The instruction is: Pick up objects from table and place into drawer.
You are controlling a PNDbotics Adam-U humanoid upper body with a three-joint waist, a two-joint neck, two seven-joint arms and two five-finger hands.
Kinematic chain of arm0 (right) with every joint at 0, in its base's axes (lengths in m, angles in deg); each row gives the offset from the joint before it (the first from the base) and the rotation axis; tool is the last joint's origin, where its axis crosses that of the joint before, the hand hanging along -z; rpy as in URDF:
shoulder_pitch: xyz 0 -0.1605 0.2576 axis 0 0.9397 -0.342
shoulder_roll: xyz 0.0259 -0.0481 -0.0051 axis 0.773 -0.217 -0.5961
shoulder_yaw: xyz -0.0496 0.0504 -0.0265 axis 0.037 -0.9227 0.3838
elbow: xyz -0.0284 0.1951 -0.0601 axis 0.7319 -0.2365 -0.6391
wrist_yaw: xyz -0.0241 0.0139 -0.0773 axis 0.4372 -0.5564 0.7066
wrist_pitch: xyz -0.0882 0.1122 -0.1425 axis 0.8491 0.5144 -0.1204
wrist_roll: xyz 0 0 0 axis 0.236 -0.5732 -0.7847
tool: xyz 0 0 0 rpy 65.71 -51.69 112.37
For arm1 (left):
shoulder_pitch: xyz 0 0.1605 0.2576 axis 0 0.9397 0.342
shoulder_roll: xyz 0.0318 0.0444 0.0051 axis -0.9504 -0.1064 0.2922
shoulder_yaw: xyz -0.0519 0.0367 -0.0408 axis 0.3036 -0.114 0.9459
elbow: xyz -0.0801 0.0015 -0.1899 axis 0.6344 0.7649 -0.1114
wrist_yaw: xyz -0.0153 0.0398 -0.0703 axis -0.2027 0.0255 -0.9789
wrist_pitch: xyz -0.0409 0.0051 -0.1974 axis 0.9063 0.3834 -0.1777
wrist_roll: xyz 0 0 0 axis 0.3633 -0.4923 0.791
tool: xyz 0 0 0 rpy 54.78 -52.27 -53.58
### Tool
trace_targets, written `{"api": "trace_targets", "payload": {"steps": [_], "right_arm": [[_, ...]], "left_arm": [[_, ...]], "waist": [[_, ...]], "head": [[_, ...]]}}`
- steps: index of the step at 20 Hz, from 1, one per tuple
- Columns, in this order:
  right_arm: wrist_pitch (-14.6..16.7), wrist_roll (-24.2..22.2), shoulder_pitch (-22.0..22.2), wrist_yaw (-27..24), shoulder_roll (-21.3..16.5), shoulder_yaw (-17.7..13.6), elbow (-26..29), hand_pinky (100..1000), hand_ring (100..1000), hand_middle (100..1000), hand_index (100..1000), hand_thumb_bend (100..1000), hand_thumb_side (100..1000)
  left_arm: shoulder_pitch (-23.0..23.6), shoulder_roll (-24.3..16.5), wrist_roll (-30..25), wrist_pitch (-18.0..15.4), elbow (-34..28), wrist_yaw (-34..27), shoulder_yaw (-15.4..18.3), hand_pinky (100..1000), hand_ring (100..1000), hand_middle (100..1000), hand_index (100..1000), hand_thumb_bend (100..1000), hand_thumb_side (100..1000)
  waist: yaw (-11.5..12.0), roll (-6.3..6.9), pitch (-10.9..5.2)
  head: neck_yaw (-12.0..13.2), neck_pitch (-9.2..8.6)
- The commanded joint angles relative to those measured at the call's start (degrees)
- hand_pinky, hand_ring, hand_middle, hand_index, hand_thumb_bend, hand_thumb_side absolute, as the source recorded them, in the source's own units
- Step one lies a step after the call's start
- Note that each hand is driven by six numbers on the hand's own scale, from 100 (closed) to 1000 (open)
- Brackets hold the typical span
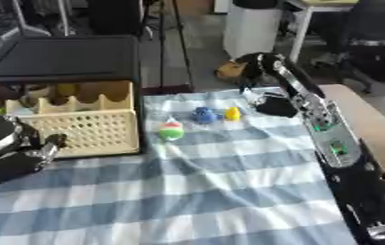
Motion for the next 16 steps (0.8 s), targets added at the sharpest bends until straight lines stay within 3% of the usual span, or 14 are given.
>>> {"api": "trace_targets", "payload": {"steps": [1,9,16], "right_arm": [[-0.06,0.19,-0.7,0.1,-1.71,-0.54,1.12,601,557,551,811,100,292],[-0.1,0.14,-0.52,0.04,-1.69,-0.55,1.17,601,557,551,811,100,298],[-0.05,0.23,-0.42,-0.08,-1.85,-0.67,1.01,601,556,550,811,100,310]], "left_arm": [[0.26,-2.3,-0.56,0.16,-4.3,-1.24,1.28,100,100,100,321,100,1000],[2.55,-2.88,-1.9,0.57,-4.78,-2.73,0.89,100,100,100,401,100,1000],[3.62,-2.31,-1.34,-0.03,-1.3,-2.6,0.15,100,100,100,643,100,1000]], "waist": [[0.14,0.33,-0.87],[0.35,0.28,-0.99],[0.28,0.07,-0.82]], "head": [[-0.33,-0.17],[-0.48,-0.23],[-0.57,-0.26]]}}
